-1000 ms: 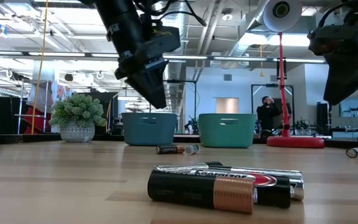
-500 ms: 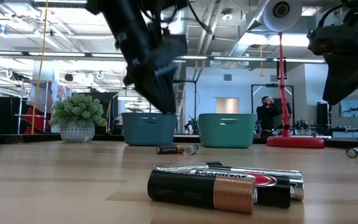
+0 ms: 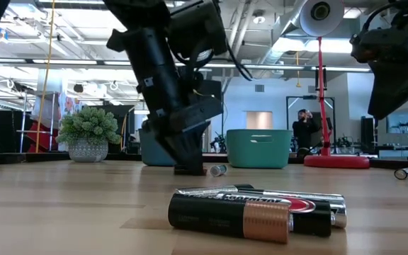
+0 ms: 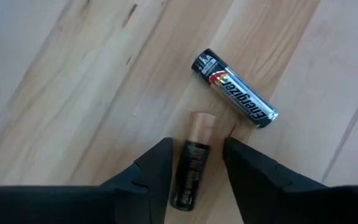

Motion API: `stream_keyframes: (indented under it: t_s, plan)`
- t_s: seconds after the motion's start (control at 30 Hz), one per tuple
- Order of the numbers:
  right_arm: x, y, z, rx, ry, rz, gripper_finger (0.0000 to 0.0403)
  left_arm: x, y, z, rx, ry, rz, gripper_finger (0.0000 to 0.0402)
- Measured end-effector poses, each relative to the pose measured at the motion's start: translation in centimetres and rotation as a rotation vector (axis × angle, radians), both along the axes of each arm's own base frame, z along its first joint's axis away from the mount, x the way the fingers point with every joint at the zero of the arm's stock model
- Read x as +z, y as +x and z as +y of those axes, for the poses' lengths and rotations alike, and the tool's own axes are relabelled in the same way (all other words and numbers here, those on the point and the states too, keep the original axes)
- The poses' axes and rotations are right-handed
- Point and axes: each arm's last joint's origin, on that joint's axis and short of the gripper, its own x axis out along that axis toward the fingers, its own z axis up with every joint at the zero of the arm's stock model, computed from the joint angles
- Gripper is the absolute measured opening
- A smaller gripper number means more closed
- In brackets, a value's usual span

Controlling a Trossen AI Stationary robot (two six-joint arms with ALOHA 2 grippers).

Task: Sort batteries
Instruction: Put the black battery into the green bin

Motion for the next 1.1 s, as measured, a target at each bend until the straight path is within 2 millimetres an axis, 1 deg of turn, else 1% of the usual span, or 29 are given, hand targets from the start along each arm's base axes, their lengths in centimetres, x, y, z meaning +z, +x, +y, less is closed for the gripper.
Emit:
stream_keyframes:
  t_s: [0.07,0.13,0.23,0.3,0.5,0.57,0.67,0.87,0.97,1.1]
  plan:
    - [0.0,0.0,0.0,0.0,-0.001,0.002,0.0124,-0.6,0.1,0.0,-0.001,-0.012,0.014,0.0135]
    - [0.0,0.0,0.0,0.0,0.0,0.002,0.0124,-1.0,0.0,0.0,-0.005,-0.027,0.04,0.0119]
    - [0.0,0.0,0.0,0.0,0.001,0.001,0.0124,-1.1,-0.1,0.0,-0.025,-0.043,0.06,0.0073]
    - [0.0,0.0,0.0,0.001,0.001,0.001,0.0124,-0.8,-0.3,0.0,-0.049,-0.031,0.071,0.0039]
    - [0.0,0.0,0.0,-0.004,0.004,-0.001,0.0124,0.4,-0.7,0.1,-0.095,-0.015,0.074,0.0036]
    - [0.0,0.0,0.0,-0.006,0.006,-0.003,0.0124,1.2,-1.0,0.4,-0.095,-0.01,0.075,0.0036]
    - [0.0,0.0,0.0,-0.006,0.007,-0.004,0.0124,2.5,-1.8,1.3,-0.09,-0.002,0.095,0.0036]
    - [0.0,0.1,0.0,-0.006,0.009,-0.009,0.0124,6.9,-2.5,3.9,-0.058,0.038,-0.018,0.0036]
    - [0.0,0.1,0.0,-0.009,0.009,-0.009,0.0124,8.5,-2.6,5.5,-0.05,0.06,-0.066,0.0036]
    - [0.0,0.1,0.0,-0.032,0.019,-0.015,0.0124,11.1,-1.8,8.5,-0.057,0.086,-0.136,0.0036]
